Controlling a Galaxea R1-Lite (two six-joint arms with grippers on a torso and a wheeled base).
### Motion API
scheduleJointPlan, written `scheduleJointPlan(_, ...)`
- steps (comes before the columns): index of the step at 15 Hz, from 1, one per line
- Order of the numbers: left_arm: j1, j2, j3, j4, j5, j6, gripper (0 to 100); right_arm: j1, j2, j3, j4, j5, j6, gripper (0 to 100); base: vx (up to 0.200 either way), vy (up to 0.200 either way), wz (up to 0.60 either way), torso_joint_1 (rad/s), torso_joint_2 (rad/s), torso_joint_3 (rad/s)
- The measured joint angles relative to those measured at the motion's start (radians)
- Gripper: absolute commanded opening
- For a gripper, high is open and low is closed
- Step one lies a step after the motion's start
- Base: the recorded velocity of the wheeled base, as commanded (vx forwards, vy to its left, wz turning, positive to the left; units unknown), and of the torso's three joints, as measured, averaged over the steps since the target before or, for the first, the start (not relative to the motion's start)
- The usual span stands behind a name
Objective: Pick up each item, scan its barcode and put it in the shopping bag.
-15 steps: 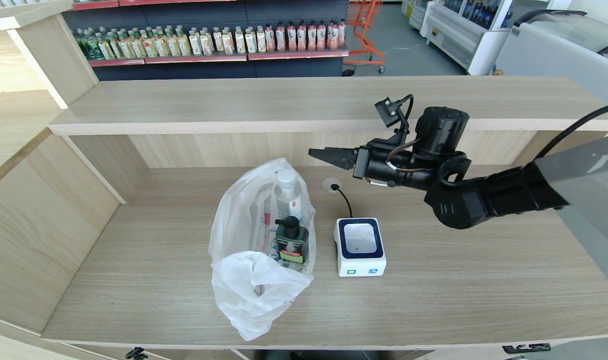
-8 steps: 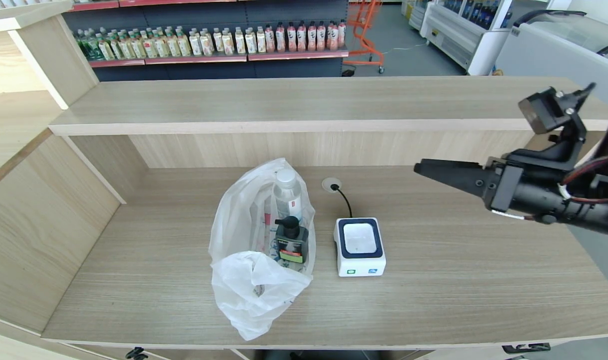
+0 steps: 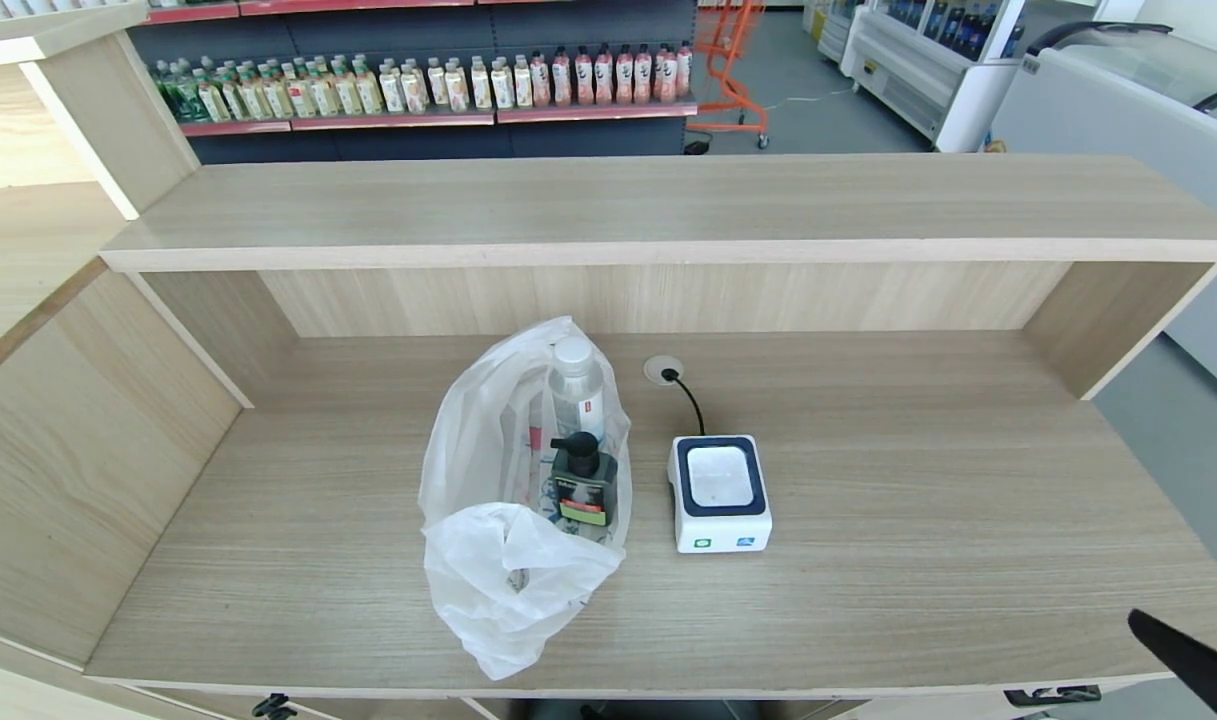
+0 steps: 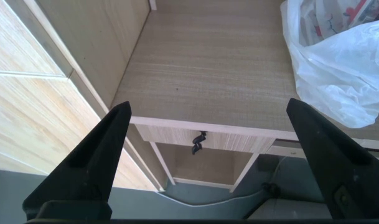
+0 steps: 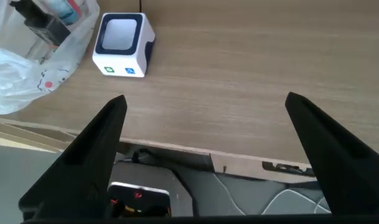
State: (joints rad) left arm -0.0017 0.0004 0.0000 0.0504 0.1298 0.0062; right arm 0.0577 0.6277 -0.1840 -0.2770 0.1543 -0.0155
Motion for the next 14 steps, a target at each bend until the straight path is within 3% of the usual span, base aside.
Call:
scheduleJointPlan(5, 0.0, 0.0, 0.0, 0.0, 0.0, 0.0, 100, -0.047, -0.473, 0.161, 0.19, -0.067, -0.038, 100, 0.0, 0.0, 0.0, 0.0, 0.0, 0.0)
scheduleJointPlan(11, 0.0, 0.0, 0.0, 0.0, 0.0, 0.0, 100, -0.053, -0.622, 0.184, 0.214, -0.083, -0.047, 100, 0.0, 0.0, 0.0, 0.0, 0.0, 0.0)
scheduleJointPlan(12, 0.0, 0.0, 0.0, 0.0, 0.0, 0.0, 100, -0.053, -0.626, 0.184, 0.223, -0.082, -0.051, 0, 0.0, 0.0, 0.0, 0.0, 0.0, 0.0)
scheduleJointPlan(14, 0.0, 0.0, 0.0, 0.0, 0.0, 0.0, 100, -0.053, -0.63, 0.184, 0.232, -0.083, -0.053, 0, 0.0, 0.0, 0.0, 0.0, 0.0, 0.0)
